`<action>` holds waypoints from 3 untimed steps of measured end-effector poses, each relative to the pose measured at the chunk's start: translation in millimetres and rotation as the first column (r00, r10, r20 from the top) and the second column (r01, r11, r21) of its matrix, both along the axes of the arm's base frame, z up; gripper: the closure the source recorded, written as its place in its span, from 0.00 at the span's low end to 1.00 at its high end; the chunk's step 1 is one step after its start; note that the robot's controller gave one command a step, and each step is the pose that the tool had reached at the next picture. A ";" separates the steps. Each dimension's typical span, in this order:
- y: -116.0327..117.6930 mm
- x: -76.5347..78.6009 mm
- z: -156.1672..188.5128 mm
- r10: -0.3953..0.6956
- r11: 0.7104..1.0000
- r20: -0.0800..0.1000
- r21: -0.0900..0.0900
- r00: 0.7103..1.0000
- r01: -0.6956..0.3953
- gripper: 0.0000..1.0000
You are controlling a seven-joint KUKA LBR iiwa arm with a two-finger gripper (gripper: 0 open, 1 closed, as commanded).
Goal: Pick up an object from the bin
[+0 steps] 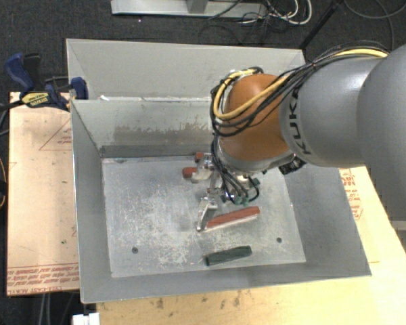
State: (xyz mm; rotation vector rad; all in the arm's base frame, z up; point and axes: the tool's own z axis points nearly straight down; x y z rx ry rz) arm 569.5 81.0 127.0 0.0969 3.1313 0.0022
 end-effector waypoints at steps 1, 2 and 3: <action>-39.7 -51.3 -43.7 0.033 0.999 0.000 0.000 0.999 -0.033 1.00; -39.7 -51.3 -43.7 0.033 0.999 -0.001 0.000 0.999 -0.033 1.00; -43.0 -36.4 110.2 0.038 0.999 -0.005 0.000 0.999 -0.038 1.00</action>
Offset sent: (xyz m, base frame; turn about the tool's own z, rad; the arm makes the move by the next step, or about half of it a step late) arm 0.0000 0.0000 0.0000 0.0000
